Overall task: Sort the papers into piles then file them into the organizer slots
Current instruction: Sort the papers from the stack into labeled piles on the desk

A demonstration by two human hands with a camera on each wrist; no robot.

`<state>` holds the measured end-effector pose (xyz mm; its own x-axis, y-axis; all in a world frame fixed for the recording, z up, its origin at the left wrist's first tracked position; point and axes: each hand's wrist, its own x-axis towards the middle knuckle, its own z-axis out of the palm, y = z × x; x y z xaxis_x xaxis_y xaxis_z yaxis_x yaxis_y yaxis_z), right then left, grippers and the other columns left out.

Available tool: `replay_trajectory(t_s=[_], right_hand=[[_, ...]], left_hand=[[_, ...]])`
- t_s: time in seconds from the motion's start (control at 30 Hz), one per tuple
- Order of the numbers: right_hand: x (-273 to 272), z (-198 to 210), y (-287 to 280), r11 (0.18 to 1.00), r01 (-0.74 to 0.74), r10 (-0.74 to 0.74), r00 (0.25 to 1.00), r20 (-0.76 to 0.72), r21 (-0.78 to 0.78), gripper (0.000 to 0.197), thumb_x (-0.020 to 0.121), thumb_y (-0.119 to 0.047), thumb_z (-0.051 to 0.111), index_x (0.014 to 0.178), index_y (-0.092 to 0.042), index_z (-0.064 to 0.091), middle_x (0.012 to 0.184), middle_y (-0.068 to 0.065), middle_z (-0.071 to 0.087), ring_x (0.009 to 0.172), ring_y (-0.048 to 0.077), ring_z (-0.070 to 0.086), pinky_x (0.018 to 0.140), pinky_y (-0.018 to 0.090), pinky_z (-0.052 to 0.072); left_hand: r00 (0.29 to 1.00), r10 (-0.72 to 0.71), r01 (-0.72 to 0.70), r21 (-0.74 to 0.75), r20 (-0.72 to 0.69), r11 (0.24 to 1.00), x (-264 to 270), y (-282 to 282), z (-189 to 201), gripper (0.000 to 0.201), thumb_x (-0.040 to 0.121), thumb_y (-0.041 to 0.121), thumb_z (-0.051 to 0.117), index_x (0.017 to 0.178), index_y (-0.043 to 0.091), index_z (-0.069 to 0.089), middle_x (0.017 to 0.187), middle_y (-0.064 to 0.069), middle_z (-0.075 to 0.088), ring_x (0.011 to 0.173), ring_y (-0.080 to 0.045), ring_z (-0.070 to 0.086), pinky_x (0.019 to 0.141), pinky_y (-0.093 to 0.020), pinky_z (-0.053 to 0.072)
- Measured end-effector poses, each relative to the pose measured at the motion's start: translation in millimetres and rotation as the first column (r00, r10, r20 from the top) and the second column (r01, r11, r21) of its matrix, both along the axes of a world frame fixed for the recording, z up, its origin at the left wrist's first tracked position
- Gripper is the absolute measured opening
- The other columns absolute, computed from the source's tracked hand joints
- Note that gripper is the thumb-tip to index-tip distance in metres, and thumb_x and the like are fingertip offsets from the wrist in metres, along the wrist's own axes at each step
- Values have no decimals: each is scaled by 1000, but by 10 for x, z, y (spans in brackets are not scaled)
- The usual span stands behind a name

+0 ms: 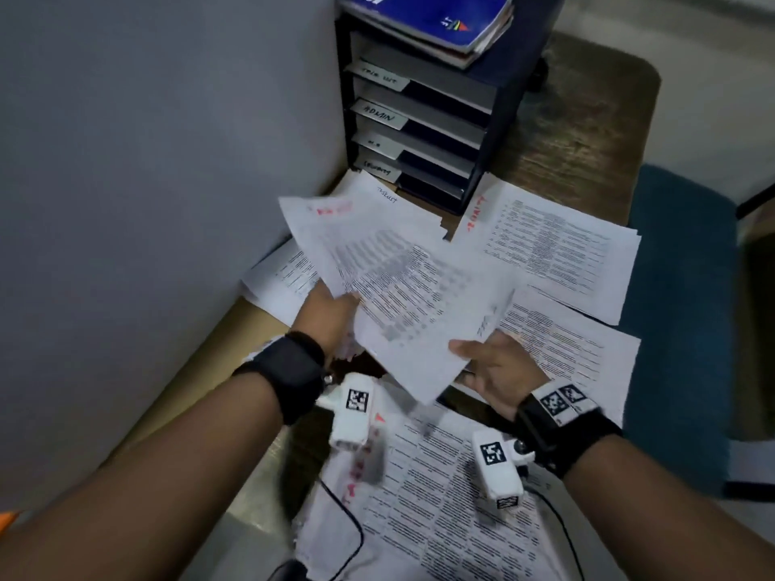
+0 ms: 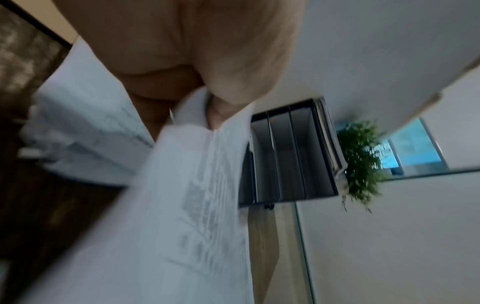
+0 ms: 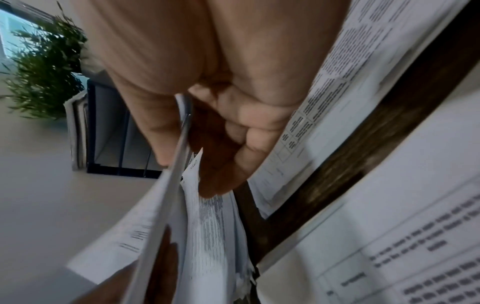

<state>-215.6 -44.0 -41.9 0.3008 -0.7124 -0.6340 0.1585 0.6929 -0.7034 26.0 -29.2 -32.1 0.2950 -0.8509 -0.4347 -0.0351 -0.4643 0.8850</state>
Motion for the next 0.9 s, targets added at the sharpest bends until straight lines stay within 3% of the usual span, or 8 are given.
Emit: replay_trajectory(t_s=[0.1, 0.2, 0.33, 0.47, 0.63, 0.7, 0.8, 0.9], right_hand=[[28, 9, -69, 995, 87, -93, 985, 146, 50, 37, 93, -15, 60, 123, 6, 55, 126, 27, 60, 107, 42, 63, 76, 46, 59], [64, 53, -233, 995, 78, -87, 985, 147, 68, 32, 78, -21, 73, 104, -10, 60, 106, 19, 69, 82, 32, 68, 72, 42, 60], [399, -17, -345, 959, -269, 279, 950, -137, 90, 25, 88, -3, 66, 111, -12, 61, 97, 10, 63, 71, 22, 59, 65, 36, 60], [874, -210, -461, 976, -215, 218, 940, -262, 39, 30, 94, 3, 55, 122, -6, 59, 103, 12, 68, 65, 22, 58, 52, 27, 56], [1365, -402, -716, 994, -40, 68, 958, -280, 104, 25, 96, 0, 55, 119, -8, 54, 116, 15, 63, 64, 22, 64, 51, 26, 57], [1448, -477, -793, 990, 28, 13, 959, -283, 141, 38, 95, 1, 56, 131, -5, 46, 104, 14, 63, 56, 22, 67, 50, 28, 58], [1487, -578, -853, 992, -96, 121, 928, -352, 88, 42, 93, -2, 58, 133, -4, 46, 111, 14, 62, 78, 24, 68, 61, 29, 58], [1394, -593, -840, 959, -283, 244, 817, -523, 7, 4, 93, -14, 59, 95, -11, 57, 101, 11, 60, 86, 21, 63, 75, 35, 60]], left_hand=[[979, -81, 71, 59, 189, 996, 307, -176, 88, 9, 88, 9, 58, 91, 11, 66, 72, 0, 63, 73, -23, 65, 67, -22, 54], [936, -286, 251, 181, 206, 951, 642, -255, 96, 15, 69, 25, 61, 81, 17, 66, 80, -6, 70, 81, -30, 67, 86, -50, 56], [865, -374, 327, 189, 333, 926, 841, -452, 64, 27, 86, 21, 67, 111, 13, 63, 104, -4, 68, 95, -22, 63, 79, -26, 46], [898, -176, 192, 2, 403, 981, 978, -604, 17, 60, 86, 28, 73, 135, 9, 44, 121, -1, 58, 110, -23, 60, 93, -30, 46], [747, -64, 197, -128, 661, 972, 1046, -453, -107, 70, 87, 23, 71, 147, 11, 37, 145, -15, 39, 134, -27, 40, 109, -30, 31], [751, -161, 250, -50, 640, 967, 1021, -372, -209, 68, 89, 23, 69, 149, 17, 38, 148, -14, 36, 134, -27, 41, 110, -31, 31], [712, -418, 390, 177, 565, 904, 1034, -279, -371, 68, 92, 28, 65, 152, 20, 34, 155, -9, 32, 138, -25, 40, 108, -30, 32], [650, -539, 430, 325, 536, 842, 1053, -186, -484, 75, 91, 32, 67, 154, 15, 29, 158, -9, 32, 141, -25, 36, 112, -33, 31]])
